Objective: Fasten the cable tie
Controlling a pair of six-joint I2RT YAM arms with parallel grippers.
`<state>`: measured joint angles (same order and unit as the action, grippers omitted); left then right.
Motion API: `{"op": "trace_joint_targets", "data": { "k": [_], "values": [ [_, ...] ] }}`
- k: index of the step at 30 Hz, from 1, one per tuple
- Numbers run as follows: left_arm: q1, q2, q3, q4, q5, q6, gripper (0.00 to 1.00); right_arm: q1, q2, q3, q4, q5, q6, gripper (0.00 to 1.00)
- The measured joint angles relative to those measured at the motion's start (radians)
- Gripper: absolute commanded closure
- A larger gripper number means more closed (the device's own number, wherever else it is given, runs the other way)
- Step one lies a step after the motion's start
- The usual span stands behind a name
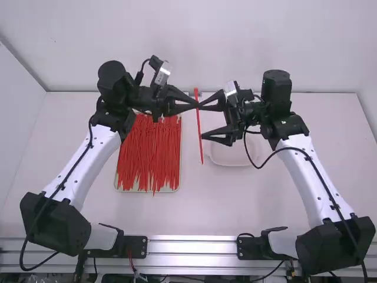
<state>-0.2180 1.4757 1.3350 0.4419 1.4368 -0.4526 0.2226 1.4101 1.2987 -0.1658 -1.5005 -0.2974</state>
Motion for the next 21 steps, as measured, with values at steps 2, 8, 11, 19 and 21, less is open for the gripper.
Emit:
{"op": "trace_joint_targets", "data": {
  "k": [2, 8, 11, 19, 21],
  "values": [
    [0.000, 0.000, 0.000, 0.035, 0.000, -0.011, 0.99, 0.007, 0.000, 0.000, 0.000, 0.015, 0.014, 0.15],
    [0.000, 0.000, 0.000, 0.139, -0.005, -0.074, 0.99, 0.045, 0.000, 0.000, 0.005, 0.061, 0.034, 0.48],
    [0.000, 0.000, 0.000, 0.154, -0.008, -0.090, 0.99, 0.046, 0.000, 0.000, 0.006, 0.068, 0.034, 0.73],
    [0.000, 0.000, 0.000, 0.150, -0.012, -0.105, 0.99, 0.045, 0.001, -0.004, 0.045, 0.087, 0.057, 1.00],
    [0.000, 0.000, 0.000, 0.150, -0.016, -0.105, 0.98, 0.045, 0.001, -0.008, 0.061, 0.089, 0.068, 1.00]
  ]
}}
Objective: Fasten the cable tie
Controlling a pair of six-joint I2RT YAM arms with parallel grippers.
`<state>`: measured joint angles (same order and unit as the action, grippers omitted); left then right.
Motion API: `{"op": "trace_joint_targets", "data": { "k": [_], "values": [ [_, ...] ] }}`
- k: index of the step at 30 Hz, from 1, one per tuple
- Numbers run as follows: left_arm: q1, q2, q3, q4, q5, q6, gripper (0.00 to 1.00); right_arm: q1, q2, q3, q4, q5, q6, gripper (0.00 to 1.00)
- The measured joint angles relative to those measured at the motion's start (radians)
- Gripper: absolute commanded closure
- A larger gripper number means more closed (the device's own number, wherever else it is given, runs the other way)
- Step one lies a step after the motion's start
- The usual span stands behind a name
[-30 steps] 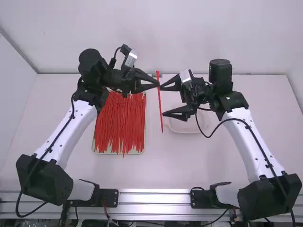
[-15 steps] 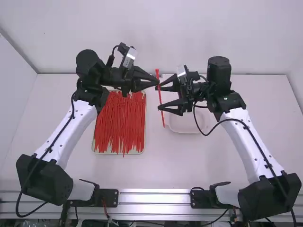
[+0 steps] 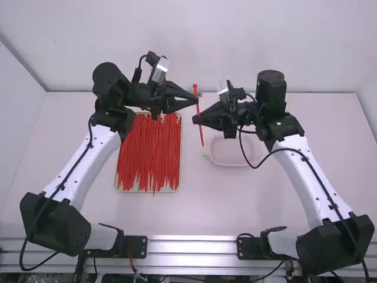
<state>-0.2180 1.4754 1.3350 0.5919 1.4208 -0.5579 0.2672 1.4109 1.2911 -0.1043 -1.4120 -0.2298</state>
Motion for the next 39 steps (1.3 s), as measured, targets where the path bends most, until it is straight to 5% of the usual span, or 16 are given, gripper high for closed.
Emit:
{"op": "trace_joint_targets", "data": {
  "k": [4, 6, 8, 14, 32, 39],
  "values": [
    [0.000, 0.000, 0.000, 0.000, -0.003, 0.000, 0.97, 0.000, 0.000, -0.002, 0.009, 0.001, 0.015, 1.00],
    [0.000, 0.000, 0.000, 0.001, -0.003, 0.000, 0.82, 0.000, 0.001, -0.002, 0.009, 0.000, 0.018, 1.00],
    [0.000, 0.000, 0.000, 0.011, -0.002, -0.002, 0.57, 0.000, 0.001, -0.002, 0.014, -0.003, 0.019, 1.00],
    [0.006, 0.000, 0.000, 0.057, -0.019, -0.013, 0.39, -0.008, 0.001, -0.002, 0.021, -0.013, 0.022, 1.00],
    [0.006, 0.000, 0.000, 0.305, -0.114, -0.182, 0.46, -0.001, 0.001, -0.002, 0.268, 0.013, 0.187, 1.00],
    [0.006, 0.000, 0.000, 0.382, -0.117, -0.223, 0.59, 0.028, 0.001, -0.002, 0.284, 0.051, 0.221, 1.00]
  ]
}}
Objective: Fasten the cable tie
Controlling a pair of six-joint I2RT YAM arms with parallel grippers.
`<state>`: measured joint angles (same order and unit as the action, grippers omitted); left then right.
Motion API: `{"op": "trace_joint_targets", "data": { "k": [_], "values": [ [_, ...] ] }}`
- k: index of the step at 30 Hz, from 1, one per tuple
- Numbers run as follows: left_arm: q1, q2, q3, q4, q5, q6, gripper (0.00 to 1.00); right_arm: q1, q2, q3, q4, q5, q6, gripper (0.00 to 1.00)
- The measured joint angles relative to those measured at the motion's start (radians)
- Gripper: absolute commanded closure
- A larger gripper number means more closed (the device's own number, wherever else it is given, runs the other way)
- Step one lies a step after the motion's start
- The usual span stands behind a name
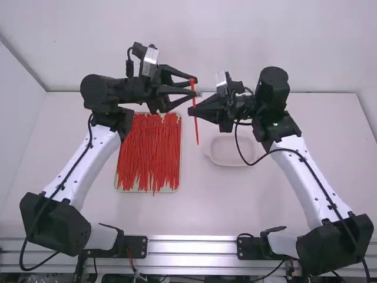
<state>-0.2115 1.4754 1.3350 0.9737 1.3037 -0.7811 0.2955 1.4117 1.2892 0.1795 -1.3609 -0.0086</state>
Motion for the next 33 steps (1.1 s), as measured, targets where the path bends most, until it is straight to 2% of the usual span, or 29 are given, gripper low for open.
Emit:
{"op": "trace_joint_targets", "data": {
  "k": [2, 7, 13, 14, 16, 23, 25, 26, 33],
  "values": [
    [0.000, 0.000, 0.000, -0.001, -0.001, -0.008, 0.68, 0.001, 0.000, 0.000, -0.002, 0.014, 0.003, 1.00],
    [0.000, 0.000, 0.000, -0.001, -0.008, -0.012, 0.79, 0.001, 0.000, 0.000, -0.003, 0.035, 0.007, 1.00],
    [0.000, 0.000, 0.000, -0.004, -0.024, -0.013, 0.79, 0.010, 0.000, 0.000, -0.003, 0.051, 0.009, 1.00],
    [-0.002, 0.000, 0.000, -0.004, -0.027, -0.013, 0.82, 0.010, 0.000, 0.000, -0.003, 0.052, 0.008, 1.00],
    [-0.002, 0.000, 0.000, -0.004, -0.029, -0.015, 0.99, 0.010, 0.000, 0.000, -0.003, 0.055, 0.009, 1.00],
    [-0.002, 0.000, 0.000, -0.029, -0.039, -0.013, 0.99, 0.010, 0.000, 0.000, -0.005, 0.056, 0.010, 1.00],
    [-0.001, 0.000, 0.000, -0.059, -0.052, -0.013, 0.99, 0.010, 0.000, 0.000, -0.009, 0.056, 0.007, 0.85],
    [0.001, 0.000, 0.000, -0.076, -0.056, -0.013, 0.99, 0.010, 0.000, 0.000, -0.010, 0.057, 0.006, 0.01],
    [0.043, 0.000, 0.000, -0.250, -0.060, -0.013, 0.99, 0.008, 0.000, 0.000, -0.003, 0.059, 0.001, 0.02]
  ]
}}
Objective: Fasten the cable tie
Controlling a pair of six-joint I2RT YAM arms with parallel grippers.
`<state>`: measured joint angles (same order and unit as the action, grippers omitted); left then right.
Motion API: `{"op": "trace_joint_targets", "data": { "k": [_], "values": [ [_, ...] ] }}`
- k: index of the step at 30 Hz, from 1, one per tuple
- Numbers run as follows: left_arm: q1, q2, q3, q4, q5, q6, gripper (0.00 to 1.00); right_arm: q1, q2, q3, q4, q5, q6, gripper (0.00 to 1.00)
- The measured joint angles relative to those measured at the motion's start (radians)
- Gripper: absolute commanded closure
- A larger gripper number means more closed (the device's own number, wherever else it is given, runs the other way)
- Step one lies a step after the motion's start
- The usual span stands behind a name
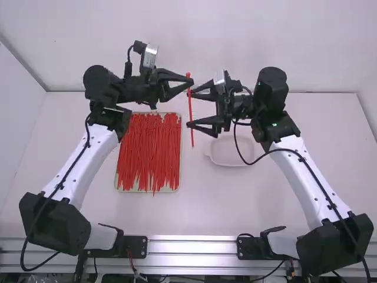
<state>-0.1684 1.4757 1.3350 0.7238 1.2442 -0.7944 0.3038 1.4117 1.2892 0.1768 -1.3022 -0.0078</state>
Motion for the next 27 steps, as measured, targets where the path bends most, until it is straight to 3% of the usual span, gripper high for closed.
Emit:
{"op": "trace_joint_targets", "data": {
  "k": [9, 16, 27],
  "values": [
    [0.074, 0.000, 0.000, -0.154, -0.001, 0.000, 0.99, -0.012, 0.000, 0.000, -0.103, 0.004, -0.103, 0.02],
    [0.114, 0.003, 0.000, -0.241, -0.035, 0.000, 0.99, -0.045, 0.000, 0.000, -0.245, 0.004, -0.430, 0.02],
    [0.124, 0.099, 0.000, -0.242, -0.079, -0.053, 0.99, -0.044, 0.000, -0.063, -0.240, -0.002, -0.883, 0.02]
  ]
}}
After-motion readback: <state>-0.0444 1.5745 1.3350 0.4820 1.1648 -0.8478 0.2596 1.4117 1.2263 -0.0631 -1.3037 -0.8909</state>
